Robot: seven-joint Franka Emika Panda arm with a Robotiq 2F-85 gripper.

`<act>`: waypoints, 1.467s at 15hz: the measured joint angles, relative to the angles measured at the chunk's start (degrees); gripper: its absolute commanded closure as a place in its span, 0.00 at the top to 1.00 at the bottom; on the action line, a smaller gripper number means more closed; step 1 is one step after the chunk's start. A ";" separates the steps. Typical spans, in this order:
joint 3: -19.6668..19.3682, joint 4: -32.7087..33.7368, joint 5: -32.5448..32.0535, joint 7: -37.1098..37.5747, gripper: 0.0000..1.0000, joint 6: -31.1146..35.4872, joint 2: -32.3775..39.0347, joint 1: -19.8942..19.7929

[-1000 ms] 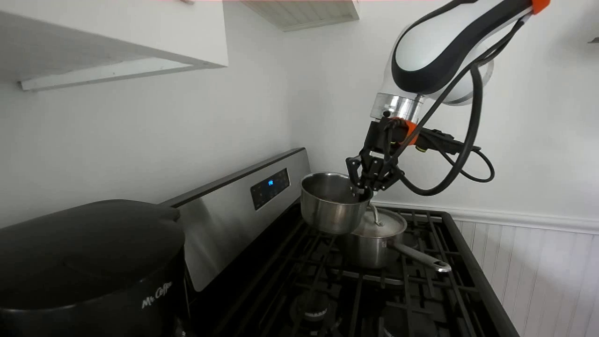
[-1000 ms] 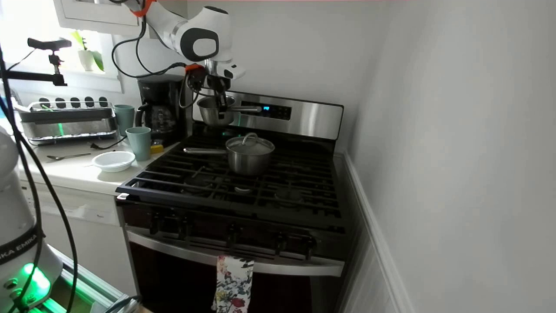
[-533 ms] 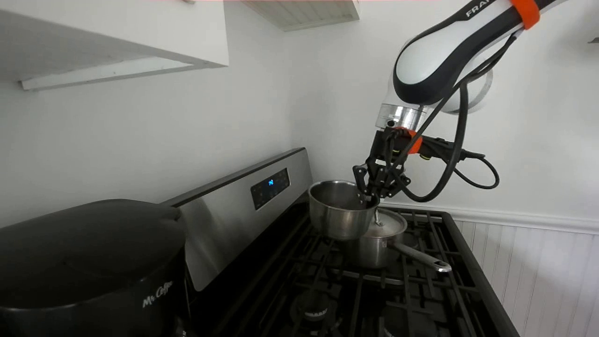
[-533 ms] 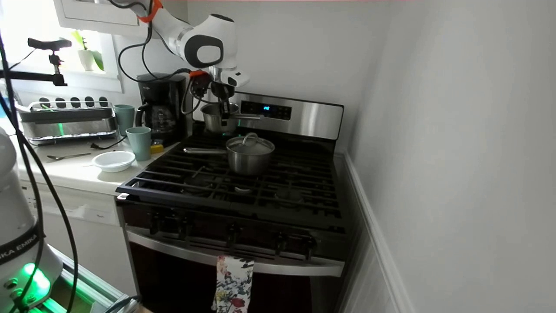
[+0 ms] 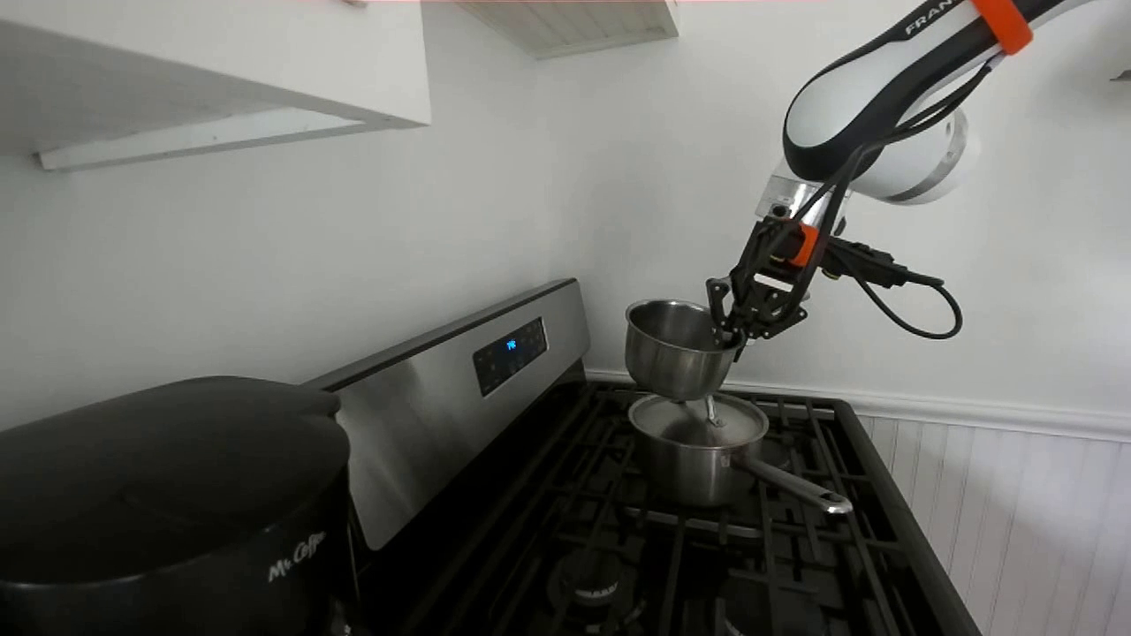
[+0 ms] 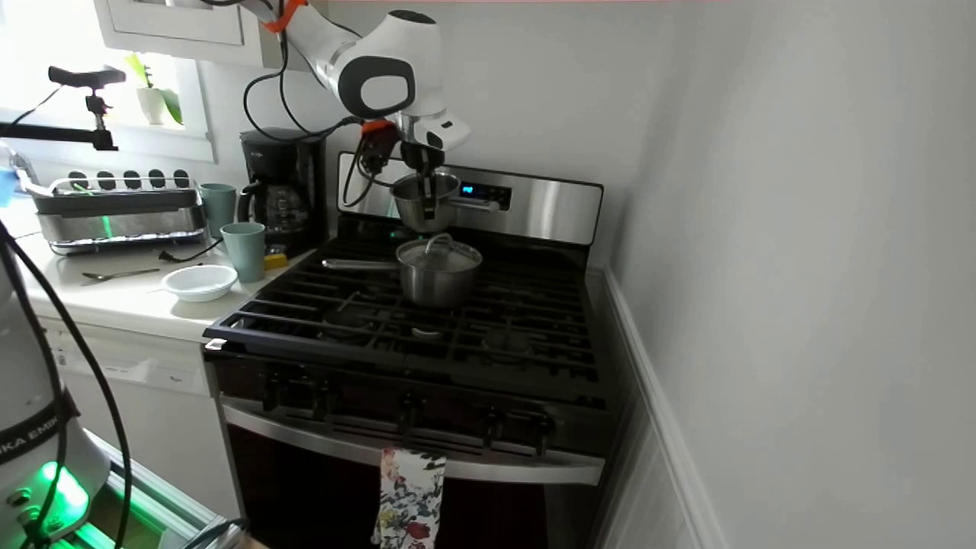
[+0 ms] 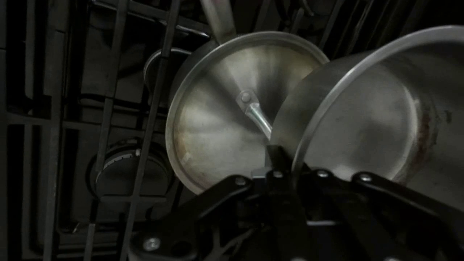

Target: Slide the silver pot on the right to the middle of the job of the stove, pick up the silver pot on the left and place it on the bottom right cooker on the hob of the stove

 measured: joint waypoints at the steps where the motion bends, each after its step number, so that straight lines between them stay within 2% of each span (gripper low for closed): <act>1: -0.30 -0.31 0.02 0.15 0.01 0.57 -0.46 -0.19; 14: -7.88 -6.56 1.54 10.01 0.01 0.63 -4.26 -8.57; 15: -8.17 -6.92 1.55 10.15 0.05 0.63 -4.43 -9.02; 17: -8.22 -7.37 1.55 10.12 0.05 0.63 -4.42 -9.11; 18: -8.07 -7.54 1.55 10.12 0.01 0.63 -4.42 -9.00; 22: -8.11 -7.69 1.49 10.17 0.01 -0.14 -3.19 -9.14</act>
